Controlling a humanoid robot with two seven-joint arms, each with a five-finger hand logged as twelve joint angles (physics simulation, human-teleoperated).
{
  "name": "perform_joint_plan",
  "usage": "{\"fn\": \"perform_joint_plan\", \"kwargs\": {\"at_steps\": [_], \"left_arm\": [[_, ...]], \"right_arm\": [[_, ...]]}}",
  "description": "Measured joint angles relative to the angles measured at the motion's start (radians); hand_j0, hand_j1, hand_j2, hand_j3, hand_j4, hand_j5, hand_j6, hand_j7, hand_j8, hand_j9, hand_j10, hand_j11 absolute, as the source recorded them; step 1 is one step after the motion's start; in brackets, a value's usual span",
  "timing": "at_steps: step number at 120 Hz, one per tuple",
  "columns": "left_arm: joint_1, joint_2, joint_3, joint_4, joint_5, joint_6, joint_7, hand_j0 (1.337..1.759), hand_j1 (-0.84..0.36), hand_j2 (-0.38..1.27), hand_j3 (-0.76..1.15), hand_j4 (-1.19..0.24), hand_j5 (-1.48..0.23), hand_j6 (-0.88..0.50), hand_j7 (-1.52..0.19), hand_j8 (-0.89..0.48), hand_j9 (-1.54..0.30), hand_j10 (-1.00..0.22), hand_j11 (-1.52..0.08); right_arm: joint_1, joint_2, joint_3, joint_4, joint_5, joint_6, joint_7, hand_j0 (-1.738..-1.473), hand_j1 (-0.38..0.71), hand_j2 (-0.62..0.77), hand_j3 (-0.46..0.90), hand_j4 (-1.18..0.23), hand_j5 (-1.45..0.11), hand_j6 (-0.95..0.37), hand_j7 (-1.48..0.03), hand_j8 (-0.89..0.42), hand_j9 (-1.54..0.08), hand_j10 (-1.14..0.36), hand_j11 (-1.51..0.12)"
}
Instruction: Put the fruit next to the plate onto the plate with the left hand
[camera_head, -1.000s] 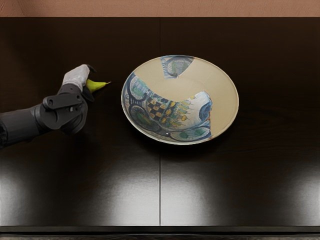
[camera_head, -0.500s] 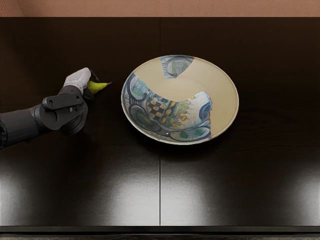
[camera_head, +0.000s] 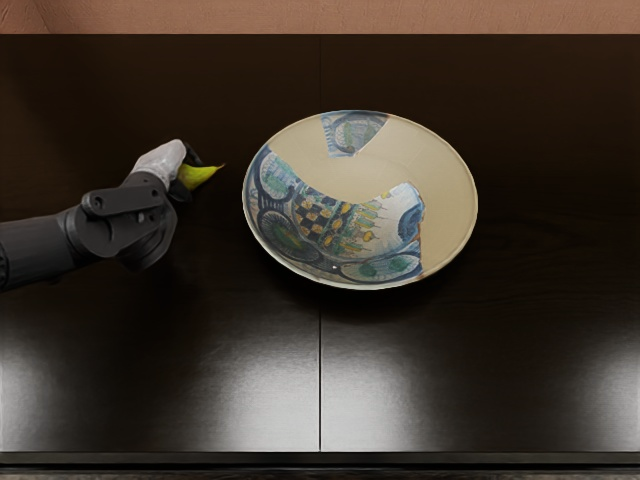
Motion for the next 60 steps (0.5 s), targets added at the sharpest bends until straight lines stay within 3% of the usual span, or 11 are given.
{"fn": "perform_joint_plan", "kwargs": {"at_steps": [8, 12, 34, 60], "left_arm": [[-0.002, 0.009, -0.002, -0.015, 0.007, 0.000, -0.001, 1.668, -0.35, -0.11, 0.55, -0.40, -0.73, -0.27, -0.81, -0.24, -0.83, -0.44, -0.85], [-0.004, 0.024, -0.007, -0.026, 0.011, -0.003, -0.002, 1.621, -0.34, -0.04, 0.44, -0.39, -0.75, -0.28, -0.83, -0.26, -0.84, -0.48, -0.86], [-0.046, 0.096, -0.038, -0.115, 0.002, -0.011, -0.004, 1.636, -0.31, 0.04, 0.19, -0.42, -0.85, -0.30, -0.88, -0.31, -0.89, -0.51, -0.91], [-0.081, 0.155, -0.078, -0.197, 0.001, -0.011, -0.005, 1.644, -0.28, 0.13, 0.07, -0.51, -0.89, -0.35, -0.89, -0.35, -0.91, -0.54, -0.93]], "right_arm": [[0.000, 0.000, 0.000, 0.000, 0.000, 0.000, 0.000, -1.658, -0.33, 0.00, 0.00, -0.02, -0.02, -0.02, -0.02, -0.02, -0.02, -0.02, -0.02], [0.000, 0.000, 0.000, 0.000, 0.000, 0.000, 0.000, -1.658, -0.33, 0.00, 0.00, -0.02, -0.02, -0.02, -0.02, -0.02, -0.02, -0.02, -0.02], [0.000, 0.000, 0.000, 0.000, 0.000, 0.000, 0.000, -1.658, -0.33, 0.00, 0.00, -0.02, -0.02, -0.02, -0.02, -0.02, -0.02, -0.02, -0.02], [0.000, 0.000, 0.000, 0.000, 0.000, 0.000, 0.000, -1.658, -0.33, 0.00, 0.00, -0.02, -0.02, -0.02, -0.02, -0.02, -0.02, -0.02, -0.02]]}}
